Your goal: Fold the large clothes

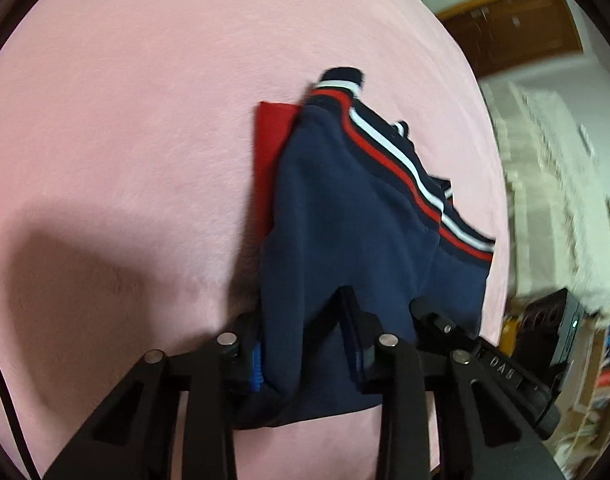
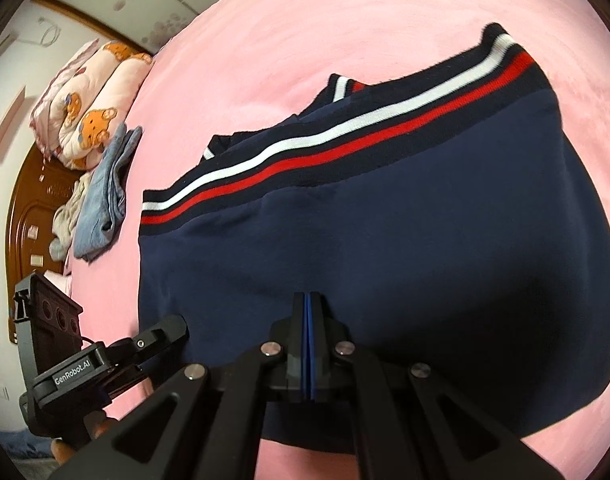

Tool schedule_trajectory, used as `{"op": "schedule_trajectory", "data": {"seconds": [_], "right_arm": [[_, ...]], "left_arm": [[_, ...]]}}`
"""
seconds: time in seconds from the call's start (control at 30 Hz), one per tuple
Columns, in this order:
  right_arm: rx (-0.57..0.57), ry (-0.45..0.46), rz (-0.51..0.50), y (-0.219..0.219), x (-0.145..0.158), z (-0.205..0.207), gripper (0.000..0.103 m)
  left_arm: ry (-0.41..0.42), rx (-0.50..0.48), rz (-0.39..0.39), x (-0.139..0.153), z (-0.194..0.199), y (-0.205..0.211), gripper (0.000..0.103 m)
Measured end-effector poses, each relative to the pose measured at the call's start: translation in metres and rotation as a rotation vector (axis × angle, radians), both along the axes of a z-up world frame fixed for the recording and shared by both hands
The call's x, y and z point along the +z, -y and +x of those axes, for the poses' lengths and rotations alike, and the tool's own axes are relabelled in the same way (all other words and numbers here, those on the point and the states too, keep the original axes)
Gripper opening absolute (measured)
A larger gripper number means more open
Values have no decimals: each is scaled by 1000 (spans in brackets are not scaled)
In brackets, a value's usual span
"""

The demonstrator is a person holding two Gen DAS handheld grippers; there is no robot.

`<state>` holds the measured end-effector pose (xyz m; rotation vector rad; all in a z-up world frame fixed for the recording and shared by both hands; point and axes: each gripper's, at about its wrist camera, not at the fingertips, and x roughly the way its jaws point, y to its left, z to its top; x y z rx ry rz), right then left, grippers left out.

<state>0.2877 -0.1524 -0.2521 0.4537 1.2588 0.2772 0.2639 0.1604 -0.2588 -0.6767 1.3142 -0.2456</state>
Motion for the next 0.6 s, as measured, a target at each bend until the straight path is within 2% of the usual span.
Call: {"op": "schedule_trajectory", "data": {"seconds": [0.1,0.2,0.3,0.4,0.5,0.6], "right_arm": [[-35,7,23,3,-2,-3,0],[-54,20,63,9,-6,-7,0],[-44,24,90,13,-7,-7,0],[-12,23,109,16,-8,-5,0],[27,3,121,19,-6,-2,0],[82,-20,125,20,-3,4,0]], "left_arm": [[22,-31,69,15,0,8,18],[82,-47,145,43,-4,23,13],[132,-57,203,72,-7,41,12],[137,-59,274,92,-6,55,11],[151,-43,314,109,-3,75,9],[167,-6,316,125,-3,94,8]]}}
